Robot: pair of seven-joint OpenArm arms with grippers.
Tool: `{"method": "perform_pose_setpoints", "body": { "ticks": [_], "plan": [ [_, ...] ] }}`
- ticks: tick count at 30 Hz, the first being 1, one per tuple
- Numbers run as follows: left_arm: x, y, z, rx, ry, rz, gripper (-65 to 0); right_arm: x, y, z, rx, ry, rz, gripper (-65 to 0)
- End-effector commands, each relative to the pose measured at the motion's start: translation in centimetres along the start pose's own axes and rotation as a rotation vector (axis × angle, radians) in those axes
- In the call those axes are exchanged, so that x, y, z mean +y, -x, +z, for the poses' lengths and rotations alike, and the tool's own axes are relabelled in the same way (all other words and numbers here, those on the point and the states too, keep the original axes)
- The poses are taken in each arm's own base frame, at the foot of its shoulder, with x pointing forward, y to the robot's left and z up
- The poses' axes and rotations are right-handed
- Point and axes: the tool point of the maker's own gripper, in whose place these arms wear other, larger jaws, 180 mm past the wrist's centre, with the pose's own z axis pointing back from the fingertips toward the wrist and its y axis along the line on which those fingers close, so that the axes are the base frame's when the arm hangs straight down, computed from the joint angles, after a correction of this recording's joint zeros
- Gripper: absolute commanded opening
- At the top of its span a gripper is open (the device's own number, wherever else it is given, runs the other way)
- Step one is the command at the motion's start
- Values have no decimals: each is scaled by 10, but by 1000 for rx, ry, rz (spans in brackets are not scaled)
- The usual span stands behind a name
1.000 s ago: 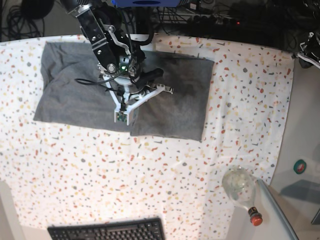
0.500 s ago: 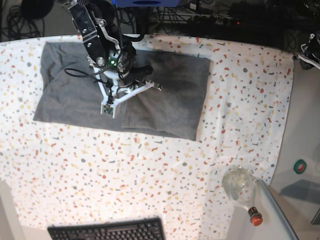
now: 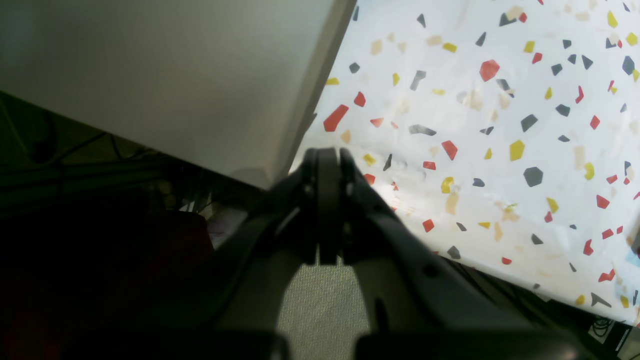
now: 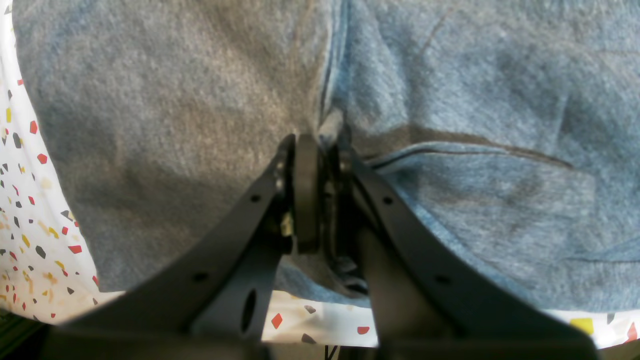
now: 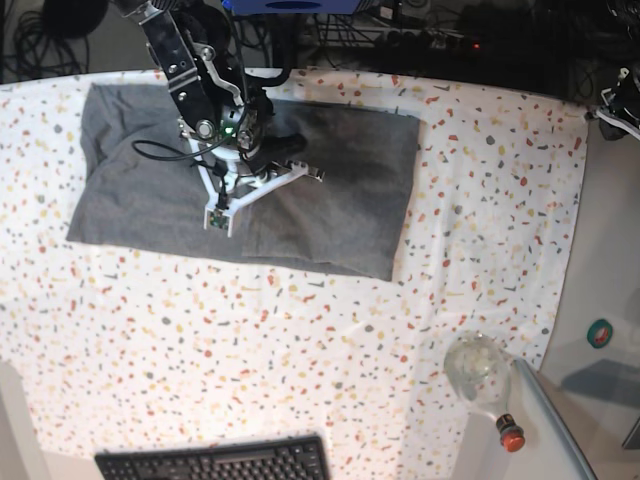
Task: Layout the t-shirt on the table in an organized manner, then fold the t-shirt properly
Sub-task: 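Drag the right gripper across the shirt to flatten the fold, then grasp the grey shirt's opposite ends with both grippers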
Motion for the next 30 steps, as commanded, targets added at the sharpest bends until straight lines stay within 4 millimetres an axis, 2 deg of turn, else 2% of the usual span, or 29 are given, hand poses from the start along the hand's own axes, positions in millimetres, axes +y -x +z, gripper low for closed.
{"method": "perform_pose_setpoints", "body": {
  "ticks": [1,3,5,7,10,11,13,14,17,18,20,24,27,30],
  "plan": [
    [5,-15,5,-40,-8,-19,-650,7,-10,4,-34,-16,-4,-573],
    [4,-14,4,-38,-7,-19,-650,5,-10,4,-34,-13,-8,-413],
    [5,-14,4,-39,-8,-18,-650,6,-11,7,-46,-19,-14,-321],
    [5,-14,4,-39,-8,-16,-650,9,-20,15,-79,-36,-18,-281],
    [2,-13,6,-38,-3,-29,-650,10,-40,24,-166,-50,-4,-282],
    [-6,-18,7,-49,12,-49,-650,8,-51,25,-201,-51,20,-284],
    [-26,-17,10,-51,49,-93,-650,12,-61,26,-234,-75,70,-320],
    [-41,-16,12,-58,76,-116,-650,14,-65,27,-245,-89,105,-372],
    [-92,-19,18,-95,173,-167,-650,35,-71,29,-266,-174,214,-627],
    [-107,-20,19,-102,203,-176,-650,40,-73,27,-266,-194,243,-650],
    [-130,-15,17,-96,255,-183,-650,49,-72,20,-250,-228,293,-650],
    [-200,-2,10,-73,417,-206,-650,52,-66,-3,-194,-238,376,-650],
    [-252,6,13,-61,542,-253,-650,38,-54,-22,-139,-194,382,-650],
    [-286,6,9,-53,617,-281,-650,20,-51,-33,-111,-151,357,-650]
  ]
}}
